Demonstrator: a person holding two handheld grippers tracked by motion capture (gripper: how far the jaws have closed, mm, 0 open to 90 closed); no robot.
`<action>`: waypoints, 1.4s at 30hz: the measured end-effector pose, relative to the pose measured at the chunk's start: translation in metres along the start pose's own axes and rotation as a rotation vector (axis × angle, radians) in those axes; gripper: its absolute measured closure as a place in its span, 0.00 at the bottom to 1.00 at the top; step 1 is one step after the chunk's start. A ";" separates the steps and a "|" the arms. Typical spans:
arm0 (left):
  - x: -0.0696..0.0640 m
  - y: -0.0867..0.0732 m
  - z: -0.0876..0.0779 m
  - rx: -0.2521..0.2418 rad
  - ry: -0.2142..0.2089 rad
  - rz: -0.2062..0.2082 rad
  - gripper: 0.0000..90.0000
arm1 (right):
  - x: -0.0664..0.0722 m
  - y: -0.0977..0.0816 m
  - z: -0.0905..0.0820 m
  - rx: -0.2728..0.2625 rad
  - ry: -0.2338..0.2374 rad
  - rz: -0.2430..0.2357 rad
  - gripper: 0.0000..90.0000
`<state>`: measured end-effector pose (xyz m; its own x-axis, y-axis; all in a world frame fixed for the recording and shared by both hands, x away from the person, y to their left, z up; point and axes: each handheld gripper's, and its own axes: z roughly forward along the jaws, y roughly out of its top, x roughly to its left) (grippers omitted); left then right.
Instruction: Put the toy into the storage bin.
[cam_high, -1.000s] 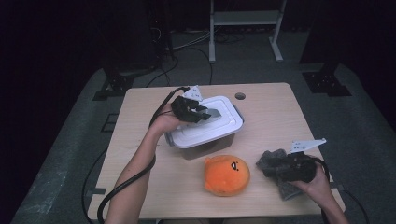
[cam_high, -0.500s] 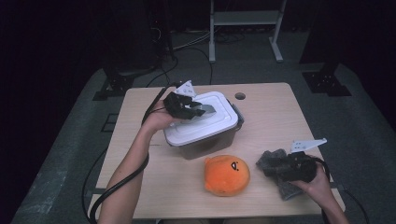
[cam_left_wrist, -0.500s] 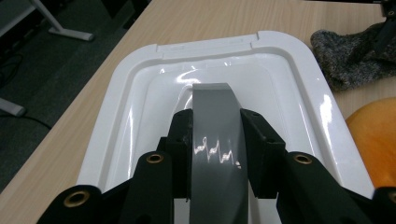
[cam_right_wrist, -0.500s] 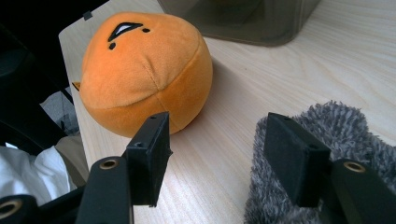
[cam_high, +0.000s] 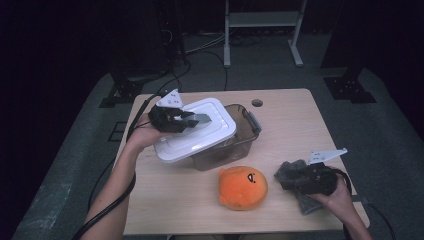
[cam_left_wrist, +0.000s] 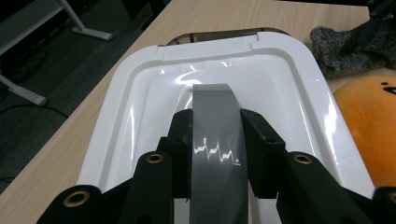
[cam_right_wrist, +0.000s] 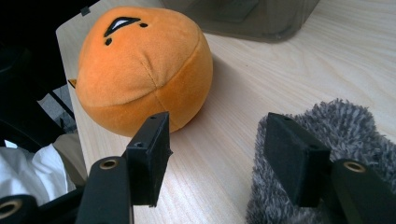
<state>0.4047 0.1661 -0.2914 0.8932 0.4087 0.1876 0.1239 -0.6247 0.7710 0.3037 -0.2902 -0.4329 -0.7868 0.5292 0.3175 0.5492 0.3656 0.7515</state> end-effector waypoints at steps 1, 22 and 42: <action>0.000 -0.002 -0.003 0.003 0.003 0.003 0.74 | 0.000 0.000 0.001 -0.004 -0.001 0.000 0.44; -0.025 -0.043 -0.069 -0.008 0.064 -0.010 0.74 | 0.002 0.000 -0.001 -0.007 -0.006 0.001 0.44; -0.054 -0.091 -0.106 -0.047 0.096 -0.051 0.74 | 0.004 0.001 0.000 -0.008 -0.007 0.000 0.44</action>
<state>0.2998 0.2719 -0.3075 0.8405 0.5022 0.2034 0.1456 -0.5709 0.8080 0.3009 -0.2878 -0.4307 -0.7845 0.5350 0.3135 0.5470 0.3591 0.7562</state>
